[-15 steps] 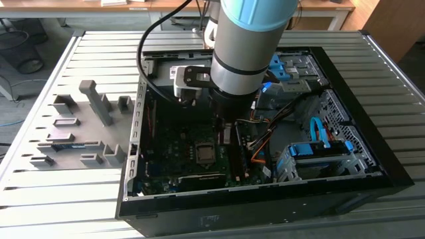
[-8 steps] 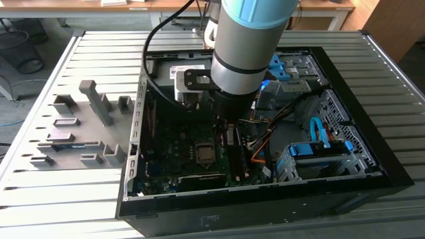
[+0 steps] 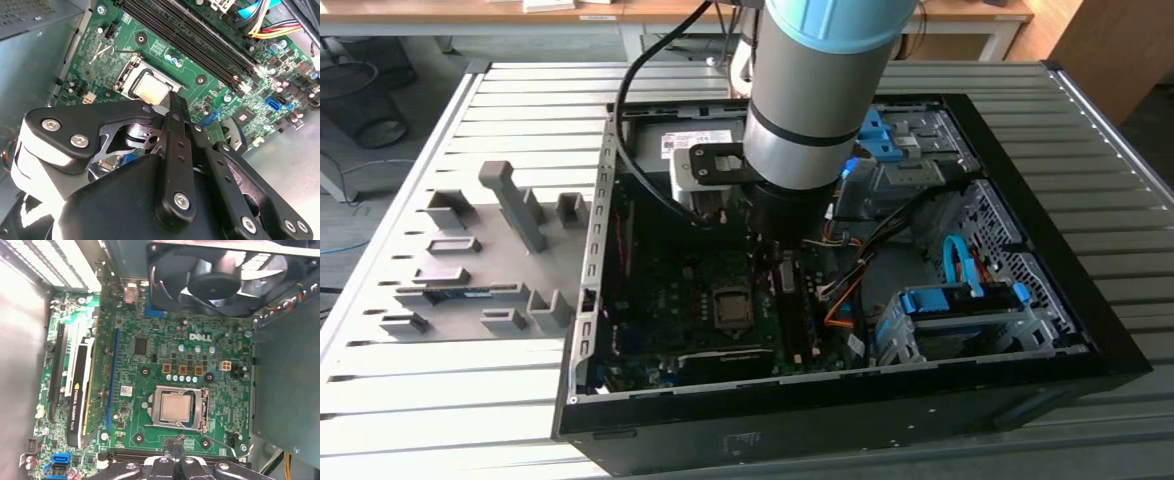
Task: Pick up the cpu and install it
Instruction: 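Close the cpu cover, then install the first cpu locking lever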
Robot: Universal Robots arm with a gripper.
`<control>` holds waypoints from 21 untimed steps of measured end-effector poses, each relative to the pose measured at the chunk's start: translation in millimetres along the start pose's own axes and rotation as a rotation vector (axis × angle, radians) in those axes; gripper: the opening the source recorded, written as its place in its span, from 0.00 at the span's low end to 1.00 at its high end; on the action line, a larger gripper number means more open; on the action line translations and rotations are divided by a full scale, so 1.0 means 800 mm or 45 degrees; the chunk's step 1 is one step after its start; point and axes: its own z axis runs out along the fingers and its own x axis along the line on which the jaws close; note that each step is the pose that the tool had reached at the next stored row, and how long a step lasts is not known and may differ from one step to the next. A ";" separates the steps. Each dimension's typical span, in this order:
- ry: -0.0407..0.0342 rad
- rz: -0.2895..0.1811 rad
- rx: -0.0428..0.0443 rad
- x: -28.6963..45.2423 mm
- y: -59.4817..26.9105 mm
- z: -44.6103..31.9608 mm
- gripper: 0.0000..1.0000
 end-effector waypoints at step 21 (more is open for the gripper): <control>0.0147 -0.137 -0.003 0.0000 0.000 0.0000 0.10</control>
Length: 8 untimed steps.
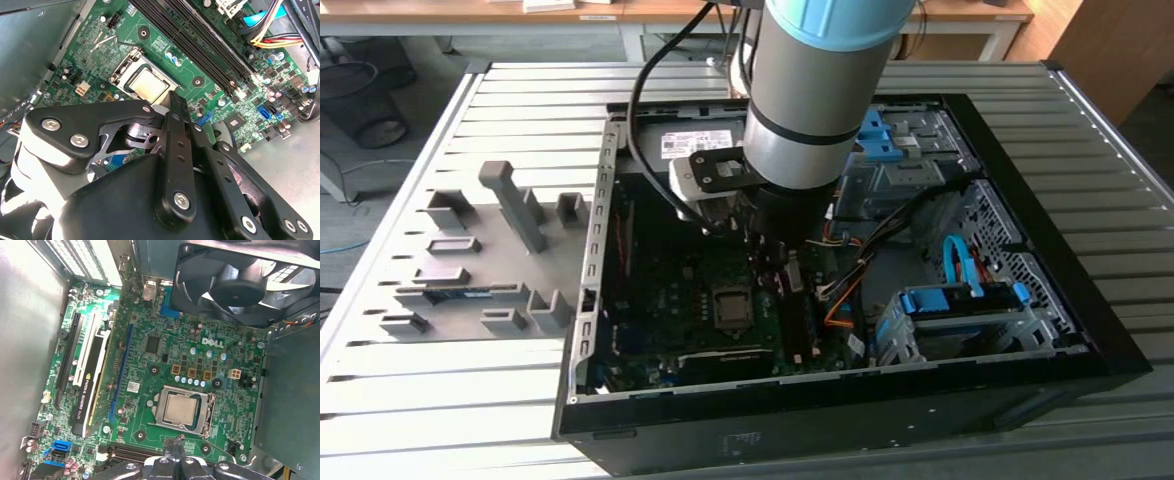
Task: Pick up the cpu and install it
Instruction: 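Install the first cpu locking lever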
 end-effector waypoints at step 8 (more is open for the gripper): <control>-0.0003 0.004 0.000 0.0006 -0.008 -0.0003 0.10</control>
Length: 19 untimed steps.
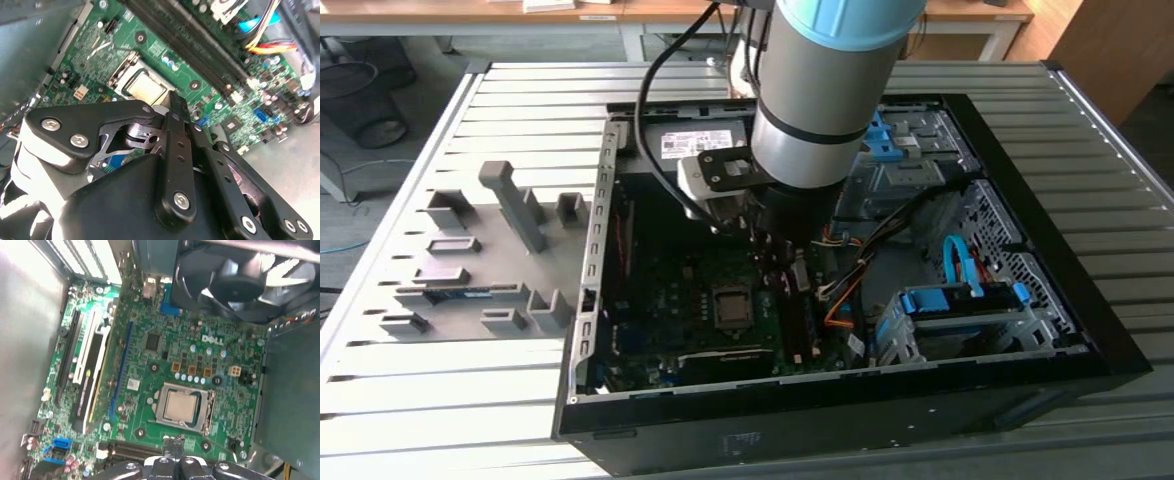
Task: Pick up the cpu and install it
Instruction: 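Install the first cpu locking lever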
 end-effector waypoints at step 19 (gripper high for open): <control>-0.0029 0.000 -0.002 -0.0650 -0.033 -0.0007 0.10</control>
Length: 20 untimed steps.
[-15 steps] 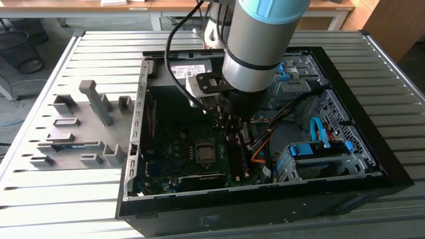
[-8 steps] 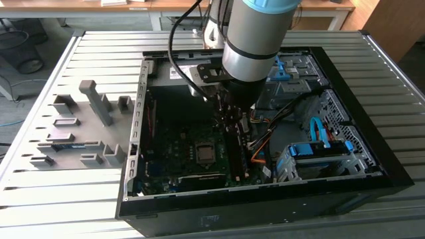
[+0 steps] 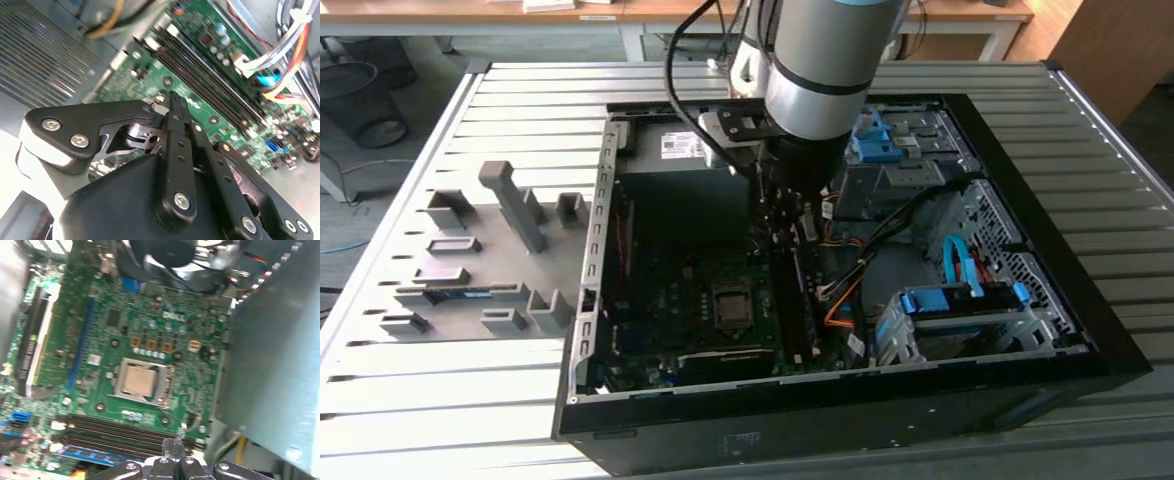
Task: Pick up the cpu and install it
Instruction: 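Install the first cpu locking lever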
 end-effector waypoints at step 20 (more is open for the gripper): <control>-0.0042 0.001 0.001 -0.0247 0.009 0.0143 0.10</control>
